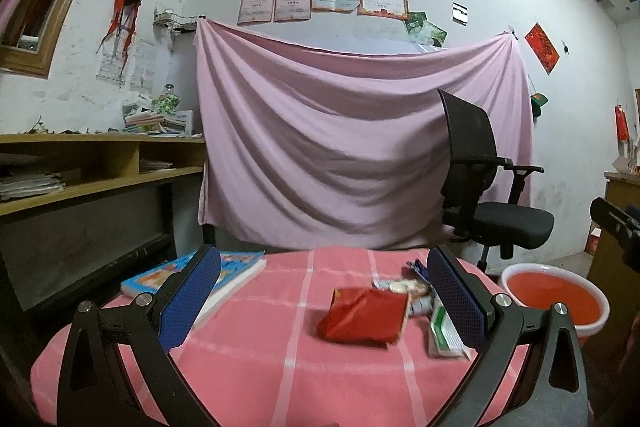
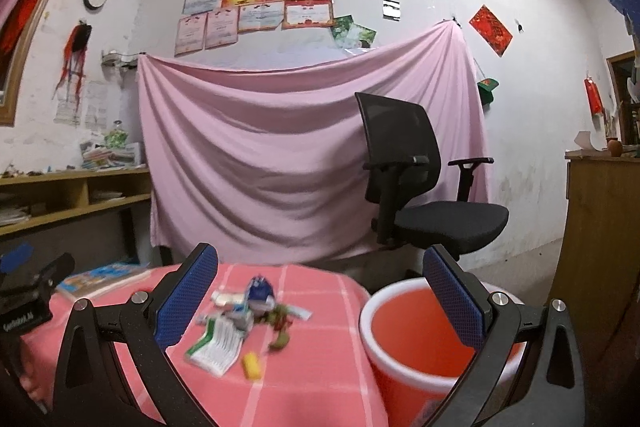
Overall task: Collect trash
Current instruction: 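Move left tool toward red paper cup while right tool approaches yellow cylinder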
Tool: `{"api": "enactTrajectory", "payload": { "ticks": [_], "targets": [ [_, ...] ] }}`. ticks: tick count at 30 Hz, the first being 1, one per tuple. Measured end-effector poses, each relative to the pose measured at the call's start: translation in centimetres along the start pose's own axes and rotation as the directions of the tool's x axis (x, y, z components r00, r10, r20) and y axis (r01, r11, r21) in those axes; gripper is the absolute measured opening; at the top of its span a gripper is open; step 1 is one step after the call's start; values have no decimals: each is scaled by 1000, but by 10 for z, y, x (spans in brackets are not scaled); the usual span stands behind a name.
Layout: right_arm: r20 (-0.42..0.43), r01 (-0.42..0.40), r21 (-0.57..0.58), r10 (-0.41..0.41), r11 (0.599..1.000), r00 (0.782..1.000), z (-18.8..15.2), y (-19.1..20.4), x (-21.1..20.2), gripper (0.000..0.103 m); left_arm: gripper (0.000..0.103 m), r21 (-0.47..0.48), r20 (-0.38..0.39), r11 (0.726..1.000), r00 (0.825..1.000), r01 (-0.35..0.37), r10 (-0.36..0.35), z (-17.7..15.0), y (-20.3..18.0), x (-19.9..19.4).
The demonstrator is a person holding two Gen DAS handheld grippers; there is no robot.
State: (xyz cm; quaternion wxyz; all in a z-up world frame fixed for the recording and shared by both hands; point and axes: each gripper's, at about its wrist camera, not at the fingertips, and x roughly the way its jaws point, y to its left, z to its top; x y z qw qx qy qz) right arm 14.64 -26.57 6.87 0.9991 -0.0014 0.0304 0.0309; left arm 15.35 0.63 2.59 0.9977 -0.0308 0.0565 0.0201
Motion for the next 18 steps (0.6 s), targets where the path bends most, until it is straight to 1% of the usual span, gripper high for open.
{"api": "enactTrajectory", "payload": {
  "ticks": [3,6,8,11,13,14,15,17,18],
  "targets": [
    [6,-32,-19,32,999,999,0,4,12,103,101,-5,-5,1000,1000,8,-8,1,3,18],
    [-28,-75,-51,74,996,997,-7,9,24,103,101,3,-42,1000,999,20,-20,2,4,37],
    [-71,-103,-53,99,993,992,-15,10,31,103,101,5,-90,999,995,41,-40,-1,4,51],
    [-158,-142,-37,134,989,978,-24,9,47,103,101,-5,-161,998,985,56,-56,-5,6,66],
    [-220,-164,-16,156,986,963,-27,6,59,103,101,-21,-212,997,974,80,-83,-7,7,77],
    [-239,-169,-5,163,986,957,-27,5,63,103,101,-32,-244,995,964,99,-104,-9,6,84],
    [-252,-172,2,167,985,953,-28,4,65,103,101,-40,-281,993,952,114,-121,-11,6,91],
    [-297,-170,19,168,985,940,-30,2,71,103,101,-47,-328,990,934,135,-143,-15,2,98],
    [-317,-173,25,172,985,933,-31,2,74,103,101,-50,-364,987,918,152,-160,-17,-1,103]
  ]
}}
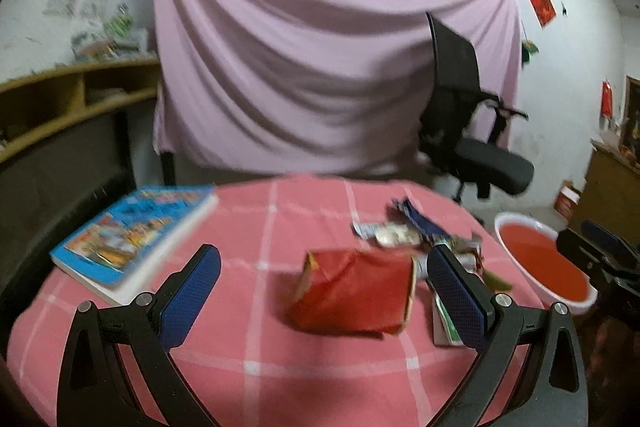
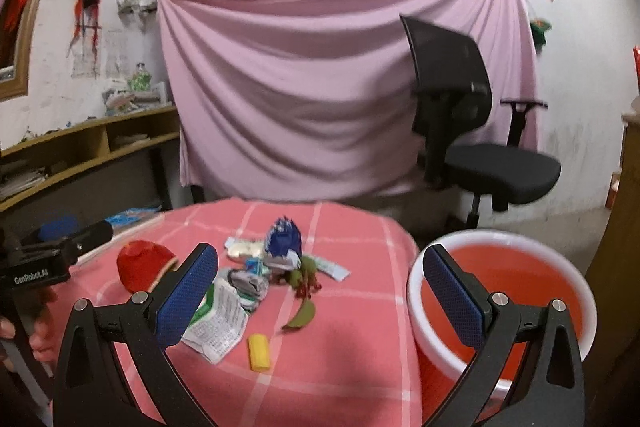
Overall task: Collect trash
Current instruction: 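Move left tool toward red paper cup while right tool approaches yellow cylinder, then close left tool on red paper cup while right tool grasps yellow cylinder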
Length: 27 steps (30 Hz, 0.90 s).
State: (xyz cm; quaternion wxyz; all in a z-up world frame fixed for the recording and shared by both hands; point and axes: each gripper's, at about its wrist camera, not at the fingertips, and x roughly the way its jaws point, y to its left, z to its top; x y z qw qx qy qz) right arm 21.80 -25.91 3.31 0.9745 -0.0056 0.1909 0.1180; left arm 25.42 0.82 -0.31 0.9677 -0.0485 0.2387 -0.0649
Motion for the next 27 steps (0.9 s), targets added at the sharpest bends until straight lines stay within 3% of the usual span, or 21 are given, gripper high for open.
{"api": "enactTrajectory", "payload": {
  "ticks": [5,12,17,20,24,25,27],
  "targets": [
    [-93,-13,-6,12,1000,996,-4,1,9,103,101,15,-122,999,992,31,-29,-5,-5,16],
    [-222,-30,-12,26,999,975,-12,0,23,102,101,11,-254,999,966,40,-36,-9,-5,38],
    [-307,-84,17,85,996,948,-21,-2,32,86,101,30,-298,998,954,54,-43,-10,-6,44],
    [-368,-137,31,139,990,919,-28,3,38,80,100,37,-305,998,952,47,-33,-9,-6,47],
    [-410,-148,-11,130,989,903,-33,13,43,49,93,31,-299,998,953,54,-43,-8,-5,46],
    [-417,-150,-13,131,989,900,-34,14,45,47,88,30,-301,998,953,57,-45,-8,-5,46],
    [-431,-161,-11,140,987,891,-35,14,48,45,86,25,-306,998,951,61,-50,-8,-4,47]
  ]
}}
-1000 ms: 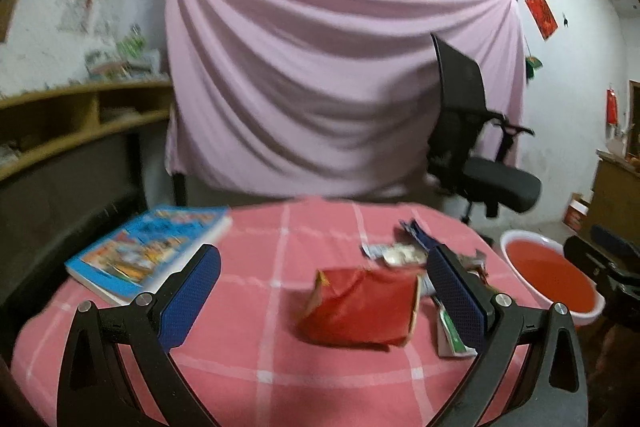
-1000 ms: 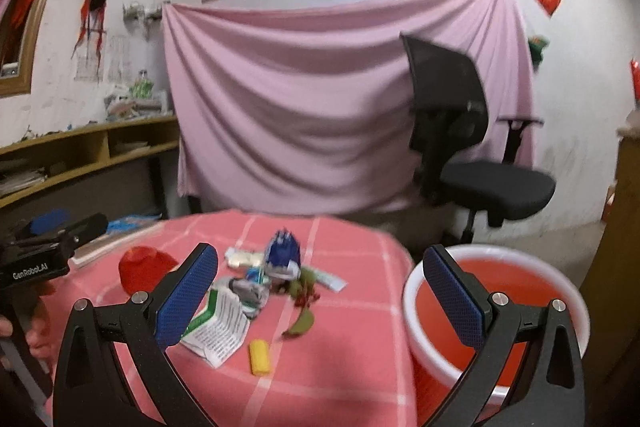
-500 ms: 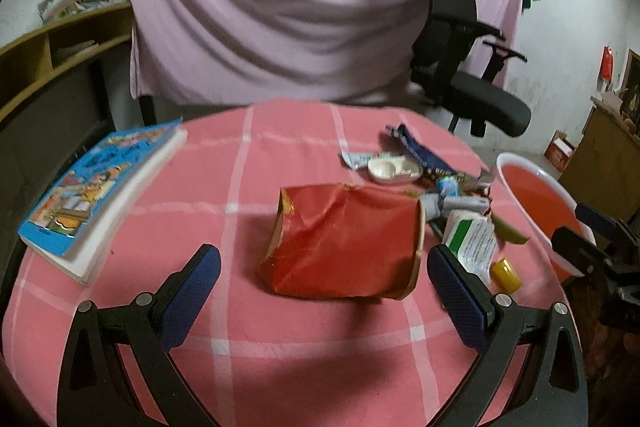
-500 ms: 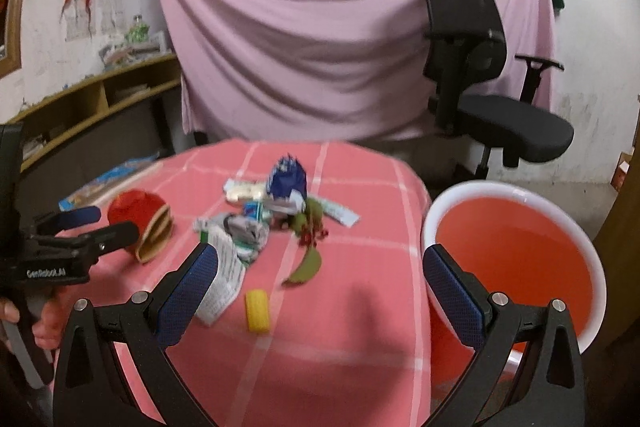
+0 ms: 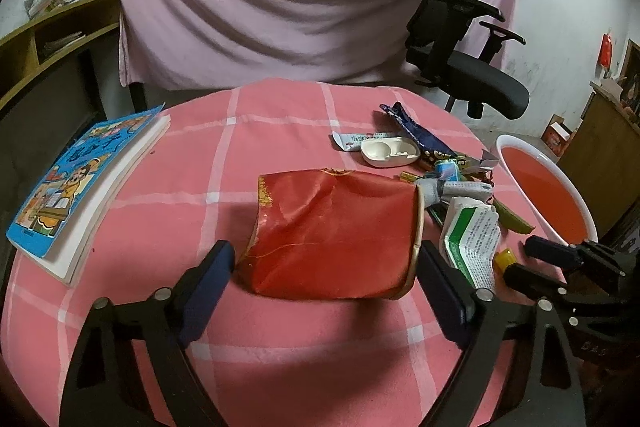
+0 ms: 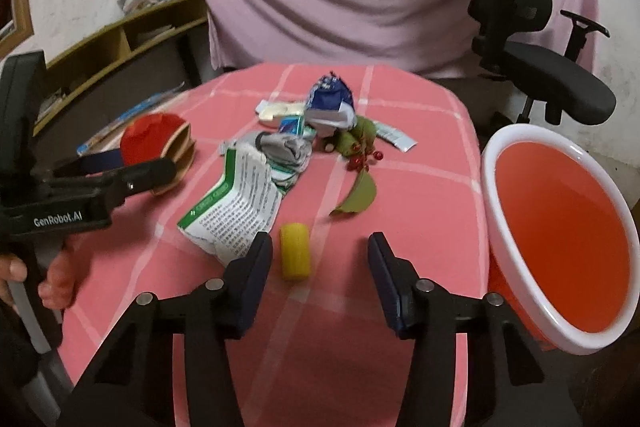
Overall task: Collect trash
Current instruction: 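Close left tool on red paper cup while right tool grasps yellow cylinder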
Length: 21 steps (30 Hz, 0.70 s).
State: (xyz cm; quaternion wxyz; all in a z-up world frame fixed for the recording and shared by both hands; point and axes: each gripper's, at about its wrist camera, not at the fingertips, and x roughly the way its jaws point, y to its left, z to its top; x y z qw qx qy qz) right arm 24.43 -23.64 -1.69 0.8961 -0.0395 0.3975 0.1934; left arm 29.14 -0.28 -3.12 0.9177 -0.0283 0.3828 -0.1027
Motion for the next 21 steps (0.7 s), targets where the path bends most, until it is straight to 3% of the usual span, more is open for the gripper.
{"api": "enactTrajectory", "payload": {
  "ticks": [1,5,7,14,21],
  "targets": [
    [-6,-11,-5,11,1000,1000,0,0,1,37,86,-2,0,1000,1000,3,-3,0,0,0],
    [-23,-30,-18,29,999,999,-1,3,2,31,86,-6,9,1000,1000,16,-16,-1,0,-3],
    [-27,-30,-18,30,999,999,-3,3,3,14,86,-2,17,1000,1000,21,-21,-2,-1,-5],
    [37,-20,-41,21,999,999,-6,8,-7,13,86,-20,94,999,995,26,-24,-10,-2,-23],
    [146,-59,23,55,998,988,-9,-6,-24,13,86,-11,191,999,981,35,-32,-20,-18,-42]
  ]
}}
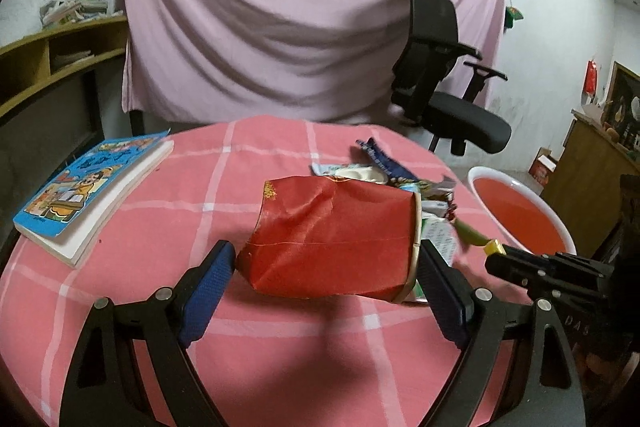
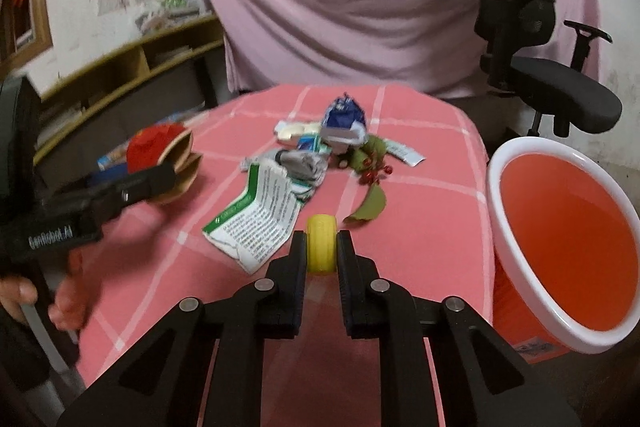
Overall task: Collect trash
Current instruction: 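Close left tool on red paper cup while right tool grasps yellow cylinder, then carry both items over the orange bucket and open both tools to drop them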
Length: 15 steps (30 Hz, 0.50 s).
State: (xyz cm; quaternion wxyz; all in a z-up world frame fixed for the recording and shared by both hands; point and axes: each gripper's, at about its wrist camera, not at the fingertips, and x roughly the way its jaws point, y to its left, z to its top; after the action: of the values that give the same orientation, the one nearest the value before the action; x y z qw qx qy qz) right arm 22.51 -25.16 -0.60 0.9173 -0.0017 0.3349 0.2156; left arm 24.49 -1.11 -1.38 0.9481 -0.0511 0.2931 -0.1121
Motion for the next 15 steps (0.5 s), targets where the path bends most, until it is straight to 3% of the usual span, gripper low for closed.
{"api": "enactTrajectory", "payload": {
  "ticks": [7,12,15],
  "targets": [
    [207,33,51,-43,998,977,3,-12,-40,13,86,4,169,999,985,45,-46,7,-27,-27],
    [397,127,97,-155,987,905,6,-33,-81,13,86,30,257,996,962,81,-86,25,-60,-34],
    [462,161,181,-228,970,857,5,-58,-100,13,86,55,283,990,949,129,-139,38,-87,-35]
  ]
}}
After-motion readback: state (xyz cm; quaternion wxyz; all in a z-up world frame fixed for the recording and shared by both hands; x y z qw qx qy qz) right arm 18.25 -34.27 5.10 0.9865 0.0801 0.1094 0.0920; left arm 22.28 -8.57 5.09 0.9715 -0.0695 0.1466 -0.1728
